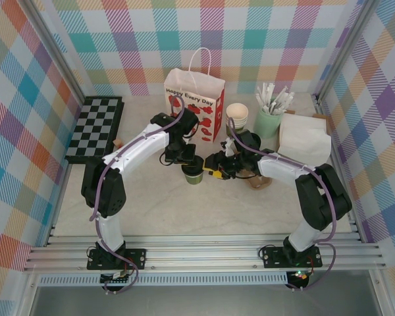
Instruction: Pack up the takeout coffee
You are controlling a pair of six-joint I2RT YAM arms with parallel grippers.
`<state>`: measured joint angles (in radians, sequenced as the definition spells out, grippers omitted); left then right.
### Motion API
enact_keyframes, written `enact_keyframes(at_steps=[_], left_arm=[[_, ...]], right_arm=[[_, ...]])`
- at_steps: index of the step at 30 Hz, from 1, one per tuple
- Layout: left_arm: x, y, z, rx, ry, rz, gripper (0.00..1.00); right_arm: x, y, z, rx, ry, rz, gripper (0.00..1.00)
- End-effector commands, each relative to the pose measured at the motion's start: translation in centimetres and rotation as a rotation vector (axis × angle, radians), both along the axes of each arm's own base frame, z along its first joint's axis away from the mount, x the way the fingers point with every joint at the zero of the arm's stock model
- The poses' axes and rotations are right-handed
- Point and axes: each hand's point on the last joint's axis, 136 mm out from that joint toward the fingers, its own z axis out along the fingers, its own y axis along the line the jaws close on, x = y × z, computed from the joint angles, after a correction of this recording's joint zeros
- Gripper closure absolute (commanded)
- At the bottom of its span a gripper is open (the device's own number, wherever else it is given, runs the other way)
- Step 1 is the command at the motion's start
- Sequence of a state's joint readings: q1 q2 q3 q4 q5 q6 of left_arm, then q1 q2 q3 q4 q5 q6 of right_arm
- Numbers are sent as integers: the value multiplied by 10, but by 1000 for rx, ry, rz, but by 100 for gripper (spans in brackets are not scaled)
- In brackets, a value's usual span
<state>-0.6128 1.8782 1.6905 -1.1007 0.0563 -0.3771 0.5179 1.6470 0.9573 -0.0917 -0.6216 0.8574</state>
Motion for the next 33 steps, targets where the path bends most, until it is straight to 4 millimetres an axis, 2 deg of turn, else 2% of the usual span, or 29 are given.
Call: enact_keyframes(at_steps=[1,4,9,13,15,17,19,21,23,24,25,27,33], left_arm=[[-13,2,-16,37,42,-31,100],[-17,9,-24,75,53,-33,100],[-29,17,-42,86,79,-24,100],[-37,23,-67,115,122,-27,100],[-43,29,-85,151,162,-36,100],[-50,39,-99,197,191,-44,100],[-49,42,-98,187,194,-48,100],[-37,39,-79,157,149,-70,100],[-18,32,-48,140,55,-139,100],[-10,28,-36,130,18,-165,100],[-4,22,-25,112,-16,-207,100],[2,12,-14,77,-47,-272,100],[9,-2,-11,47,-82,-412,100]], right_arm=[[-4,0,-13,-54,42,-3,51],[-10,-7,-29,-142,74,-15,54],[-34,-32,-77,-279,179,-43,62],[-53,-55,-119,-405,281,-71,65],[-61,-63,-129,-440,316,-87,66],[-59,-60,-119,-398,290,-108,65],[-46,-46,-89,-274,223,-101,61],[-26,-32,-45,-117,169,-92,55],[-2,-29,-4,-17,77,-85,49],[6,-30,9,3,47,-67,48],[13,-30,17,14,28,-40,48],[20,-29,18,10,25,-2,49],[33,-8,20,83,65,83,51]])
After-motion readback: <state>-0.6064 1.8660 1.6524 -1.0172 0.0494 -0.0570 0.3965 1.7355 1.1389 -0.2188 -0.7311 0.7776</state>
